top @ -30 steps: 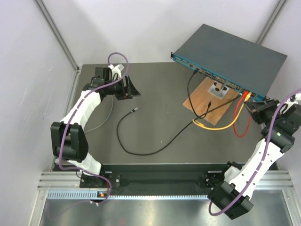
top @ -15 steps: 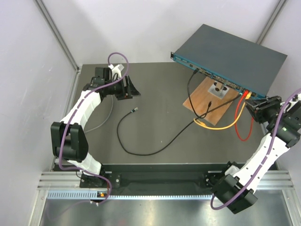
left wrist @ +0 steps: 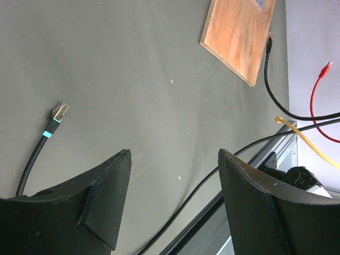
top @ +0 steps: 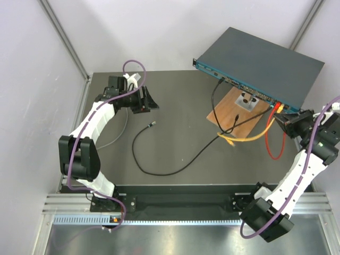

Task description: Pull the plug from the switch port

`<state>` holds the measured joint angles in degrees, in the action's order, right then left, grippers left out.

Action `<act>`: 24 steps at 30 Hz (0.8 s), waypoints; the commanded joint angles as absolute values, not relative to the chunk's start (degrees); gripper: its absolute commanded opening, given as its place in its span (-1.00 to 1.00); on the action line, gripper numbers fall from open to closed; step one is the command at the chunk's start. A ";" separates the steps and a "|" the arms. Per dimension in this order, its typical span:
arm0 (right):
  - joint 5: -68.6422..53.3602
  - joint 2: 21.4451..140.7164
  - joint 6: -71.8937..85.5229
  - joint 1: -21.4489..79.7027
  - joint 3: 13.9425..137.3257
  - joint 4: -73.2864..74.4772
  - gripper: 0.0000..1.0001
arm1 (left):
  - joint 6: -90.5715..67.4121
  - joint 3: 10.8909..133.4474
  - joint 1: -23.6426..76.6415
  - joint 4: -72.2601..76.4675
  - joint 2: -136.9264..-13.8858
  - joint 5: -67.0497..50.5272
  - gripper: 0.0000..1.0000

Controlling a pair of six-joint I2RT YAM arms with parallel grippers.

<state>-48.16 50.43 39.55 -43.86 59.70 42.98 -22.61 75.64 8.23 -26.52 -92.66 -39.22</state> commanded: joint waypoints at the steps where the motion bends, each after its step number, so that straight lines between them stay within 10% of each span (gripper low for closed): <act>1: -47.46 50.45 35.77 -43.24 61.00 50.18 -1.00 | -22.41 77.17 7.82 -24.26 -92.72 -40.60 0.42; 16: -41.67 50.01 28.39 -43.33 71.79 71.89 -1.00 | -23.11 77.08 7.82 -23.99 -92.20 -41.22 0.41; 24: -39.20 62.64 24.97 -43.24 101.97 83.20 -1.00 | -31.00 77.26 8.09 -15.92 -91.94 -44.99 0.54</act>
